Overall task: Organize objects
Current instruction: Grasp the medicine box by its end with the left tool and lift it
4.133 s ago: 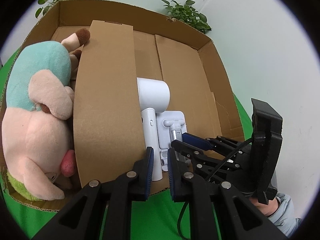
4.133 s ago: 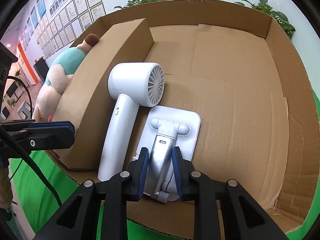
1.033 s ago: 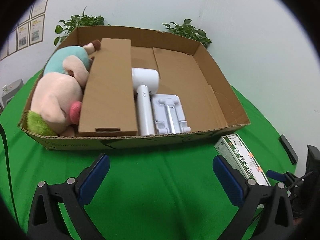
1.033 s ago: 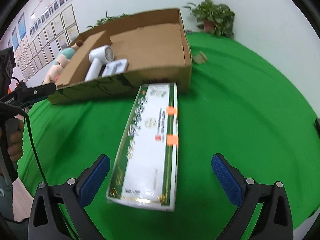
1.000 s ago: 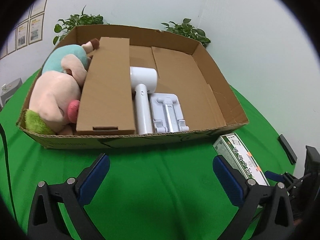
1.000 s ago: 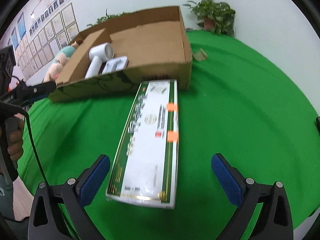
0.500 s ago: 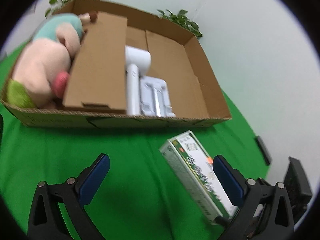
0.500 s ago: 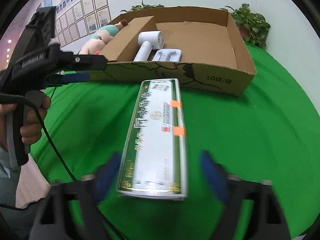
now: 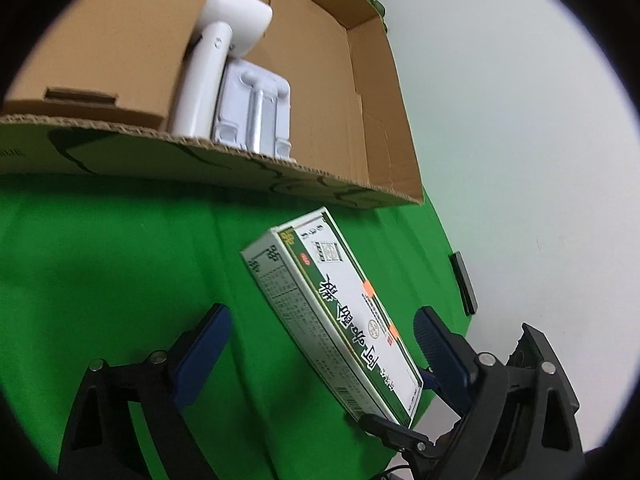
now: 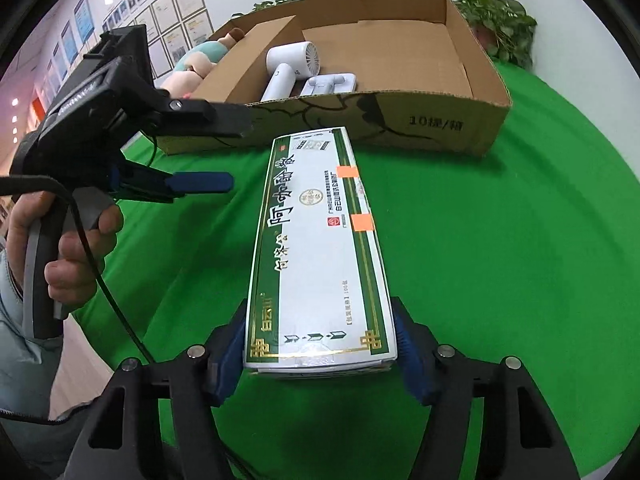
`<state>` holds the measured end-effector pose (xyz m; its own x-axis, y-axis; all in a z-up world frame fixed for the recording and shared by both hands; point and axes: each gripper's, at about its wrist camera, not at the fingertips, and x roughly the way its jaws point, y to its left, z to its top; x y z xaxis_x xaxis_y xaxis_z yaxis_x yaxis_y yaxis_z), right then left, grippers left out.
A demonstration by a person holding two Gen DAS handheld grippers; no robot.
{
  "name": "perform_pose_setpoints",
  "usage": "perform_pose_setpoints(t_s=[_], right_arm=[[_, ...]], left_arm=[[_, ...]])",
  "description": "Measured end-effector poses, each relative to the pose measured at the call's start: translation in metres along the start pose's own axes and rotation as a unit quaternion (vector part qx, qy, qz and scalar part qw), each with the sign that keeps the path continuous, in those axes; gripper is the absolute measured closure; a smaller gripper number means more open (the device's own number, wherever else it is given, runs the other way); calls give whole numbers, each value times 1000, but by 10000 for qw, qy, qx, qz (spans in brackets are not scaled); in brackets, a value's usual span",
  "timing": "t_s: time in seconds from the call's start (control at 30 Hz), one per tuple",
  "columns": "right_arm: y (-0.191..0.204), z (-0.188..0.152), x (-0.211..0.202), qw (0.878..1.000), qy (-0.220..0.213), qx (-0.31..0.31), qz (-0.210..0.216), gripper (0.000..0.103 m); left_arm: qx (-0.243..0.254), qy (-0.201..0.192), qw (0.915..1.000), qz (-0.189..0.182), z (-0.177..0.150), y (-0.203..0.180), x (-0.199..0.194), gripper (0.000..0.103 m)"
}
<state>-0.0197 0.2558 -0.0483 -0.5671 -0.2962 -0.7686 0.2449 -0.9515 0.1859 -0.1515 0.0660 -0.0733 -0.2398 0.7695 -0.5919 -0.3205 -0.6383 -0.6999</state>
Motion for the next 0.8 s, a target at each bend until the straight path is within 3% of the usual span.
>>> perform_pose_setpoints(t_s=[0.23,0.33,0.43,0.8], right_arm=[[3,-2,-1,9975,1,394,594,42],[6,-2,-1,9954,23,476,829,42],[18,-2,-3,9945,-28,342,991,43],[42,0,-23,9976,-299,-213,587,45]], left_arm=[[-38,265,9996,-108,-9,-5,8,15],[45,278,9996,18,-14,-7,9,21],[54,296,9995,119,-17,-8,8,35],[457,-40,9989,-27,-21,-43,-15,53]])
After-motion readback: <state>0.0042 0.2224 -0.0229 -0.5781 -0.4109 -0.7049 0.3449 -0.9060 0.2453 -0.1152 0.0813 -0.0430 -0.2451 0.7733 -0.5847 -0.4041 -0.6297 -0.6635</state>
